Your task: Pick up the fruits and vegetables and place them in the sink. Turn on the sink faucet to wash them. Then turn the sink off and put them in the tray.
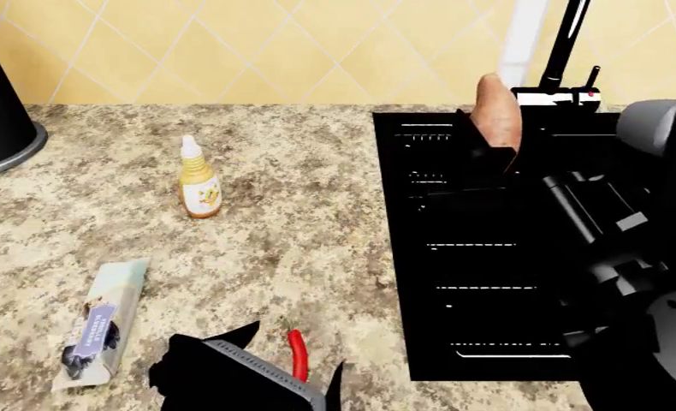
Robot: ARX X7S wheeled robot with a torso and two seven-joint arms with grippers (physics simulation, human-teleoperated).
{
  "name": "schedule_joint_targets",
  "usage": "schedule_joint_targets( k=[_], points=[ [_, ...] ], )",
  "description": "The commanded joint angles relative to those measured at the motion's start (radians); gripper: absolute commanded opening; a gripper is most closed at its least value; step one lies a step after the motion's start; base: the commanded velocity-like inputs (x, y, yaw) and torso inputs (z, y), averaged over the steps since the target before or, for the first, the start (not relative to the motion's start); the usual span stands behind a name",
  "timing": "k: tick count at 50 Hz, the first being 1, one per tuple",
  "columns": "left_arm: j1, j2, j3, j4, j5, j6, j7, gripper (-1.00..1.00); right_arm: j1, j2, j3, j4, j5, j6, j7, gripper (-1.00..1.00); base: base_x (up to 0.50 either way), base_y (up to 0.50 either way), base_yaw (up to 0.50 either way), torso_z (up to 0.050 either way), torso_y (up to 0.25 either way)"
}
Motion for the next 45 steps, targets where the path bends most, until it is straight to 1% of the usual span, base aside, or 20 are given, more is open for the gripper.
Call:
schedule_joint_targets(
  k=[1, 15, 16, 22, 37, 41, 45],
  points=[
    [0.060, -0.012, 0.025, -0.108, 0.002, 0.050, 0.074, 1.00, -0.010, 0.004, 0.010, -0.011, -0.015, -0.001, 0.001, -1.00, 0.00, 0.00, 0.00, 0.000, 0.000],
    [0.102, 0.014, 0.044, -0.228, -0.036, 0.056, 0.139, 1.00, -0.009, 0.003, 0.013, -0.016, -0.014, -0.002, 0.008, -1.00, 0.00, 0.00, 0.00, -0.002, 0.000],
    [0.106, 0.016, 0.046, -0.239, -0.036, 0.057, 0.142, -1.00, -0.008, 0.003, 0.013, -0.017, -0.014, -0.001, 0.009, -1.00, 0.01, 0.00, 0.00, 0.000, 0.000],
    [0.113, 0.030, 0.067, -0.247, -0.001, 0.025, 0.126, -1.00, -0.005, 0.003, 0.015, -0.025, -0.009, 0.000, 0.018, -1.00, 0.00, 0.00, 0.00, -0.002, 0.000],
    [0.108, 0.020, 0.066, -0.219, 0.012, 0.016, 0.117, -1.00, -0.001, 0.008, 0.023, -0.040, -0.002, -0.002, 0.030, -1.00, 0.00, 0.00, 0.00, -0.002, 0.000],
    [0.108, 0.010, 0.057, -0.198, 0.031, 0.028, 0.107, -1.00, 0.001, 0.006, 0.024, -0.044, -0.001, 0.000, 0.032, -1.00, 0.00, 0.00, 0.00, -0.003, 0.000],
    [0.107, -0.011, 0.036, -0.176, 0.083, 0.056, 0.085, -1.00, 0.002, 0.005, 0.024, -0.045, -0.001, 0.000, 0.033, -1.00, 0.00, 0.00, 0.00, -0.003, 0.000]
  ],
)
